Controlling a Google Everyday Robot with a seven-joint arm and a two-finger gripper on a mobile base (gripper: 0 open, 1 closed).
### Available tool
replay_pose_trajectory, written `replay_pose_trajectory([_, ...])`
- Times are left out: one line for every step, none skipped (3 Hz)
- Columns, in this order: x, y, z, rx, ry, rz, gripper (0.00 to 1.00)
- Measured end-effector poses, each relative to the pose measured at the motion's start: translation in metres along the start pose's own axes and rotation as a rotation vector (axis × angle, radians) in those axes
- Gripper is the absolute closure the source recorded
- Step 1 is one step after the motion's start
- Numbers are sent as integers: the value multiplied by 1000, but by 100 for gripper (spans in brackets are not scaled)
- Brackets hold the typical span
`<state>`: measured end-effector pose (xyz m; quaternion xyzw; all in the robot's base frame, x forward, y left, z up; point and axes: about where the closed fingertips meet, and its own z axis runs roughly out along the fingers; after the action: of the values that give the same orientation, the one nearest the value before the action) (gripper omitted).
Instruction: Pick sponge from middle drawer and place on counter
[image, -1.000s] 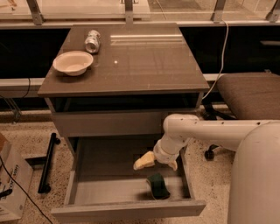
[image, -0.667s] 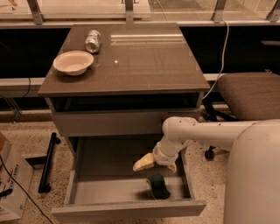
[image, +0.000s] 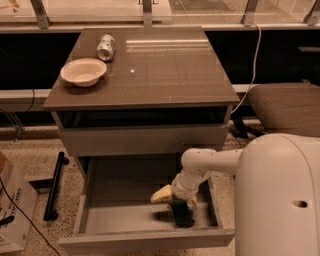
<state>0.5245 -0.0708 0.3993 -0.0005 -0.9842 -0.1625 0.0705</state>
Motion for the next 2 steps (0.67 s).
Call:
replay_pose_trajectory([1,-9,24,18,18,62,0])
replay_pose_trajectory([2,-17,43,71,28,110,27])
